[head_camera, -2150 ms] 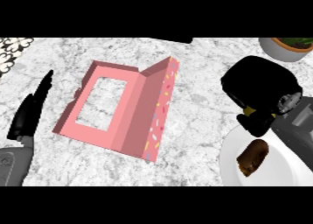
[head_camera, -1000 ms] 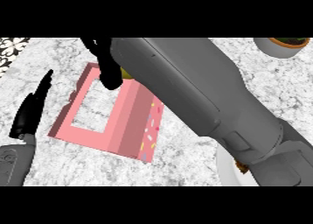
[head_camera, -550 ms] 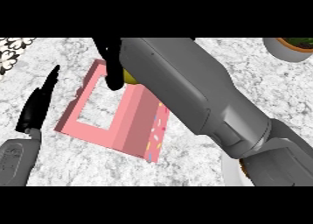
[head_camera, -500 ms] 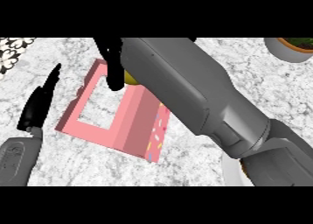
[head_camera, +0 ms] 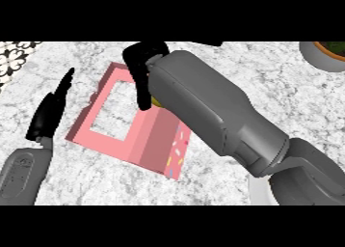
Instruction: Pick the lemon from the plate and place it in the cardboard box
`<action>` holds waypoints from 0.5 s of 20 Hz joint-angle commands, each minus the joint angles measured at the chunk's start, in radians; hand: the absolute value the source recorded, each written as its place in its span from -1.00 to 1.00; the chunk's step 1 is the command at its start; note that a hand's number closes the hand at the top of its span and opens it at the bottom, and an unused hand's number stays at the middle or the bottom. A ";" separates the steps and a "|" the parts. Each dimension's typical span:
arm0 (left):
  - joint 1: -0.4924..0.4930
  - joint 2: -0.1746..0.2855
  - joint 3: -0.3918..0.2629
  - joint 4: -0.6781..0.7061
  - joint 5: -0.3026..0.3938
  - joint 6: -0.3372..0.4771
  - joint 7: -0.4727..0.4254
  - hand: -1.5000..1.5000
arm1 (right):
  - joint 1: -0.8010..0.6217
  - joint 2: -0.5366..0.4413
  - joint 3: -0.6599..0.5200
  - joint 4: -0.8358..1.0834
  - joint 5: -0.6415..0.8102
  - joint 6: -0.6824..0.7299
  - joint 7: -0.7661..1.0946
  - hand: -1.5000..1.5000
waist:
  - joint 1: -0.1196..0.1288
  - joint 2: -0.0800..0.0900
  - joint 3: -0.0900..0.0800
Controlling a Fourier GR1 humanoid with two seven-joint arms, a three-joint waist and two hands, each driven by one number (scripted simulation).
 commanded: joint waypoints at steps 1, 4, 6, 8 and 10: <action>0.011 -0.005 -0.001 0.009 -0.004 0.009 -0.021 0.00 | 0.072 0.000 0.041 0.027 -0.060 -0.054 0.083 -1.00 | 0.003 0.002 0.000; -0.010 -0.017 -0.008 0.012 -0.012 0.016 0.008 0.00 | 0.105 0.000 0.076 0.016 -0.103 -0.062 0.115 -1.00 | -0.001 0.001 0.002; -0.015 -0.009 0.006 0.021 0.004 0.004 -0.002 0.00 | 0.150 0.000 0.105 0.009 -0.119 -0.097 0.104 -1.00 | -0.005 0.004 0.003; -0.021 0.000 0.002 0.027 -0.006 0.004 -0.015 0.00 | 0.140 0.000 0.106 -0.002 -0.143 -0.132 0.103 -1.00 | 0.002 0.007 0.004; -0.017 -0.005 0.007 0.026 -0.006 0.013 -0.002 0.00 | 0.163 0.000 0.128 -0.052 -0.175 -0.176 0.098 -1.00 | -0.014 -0.003 0.005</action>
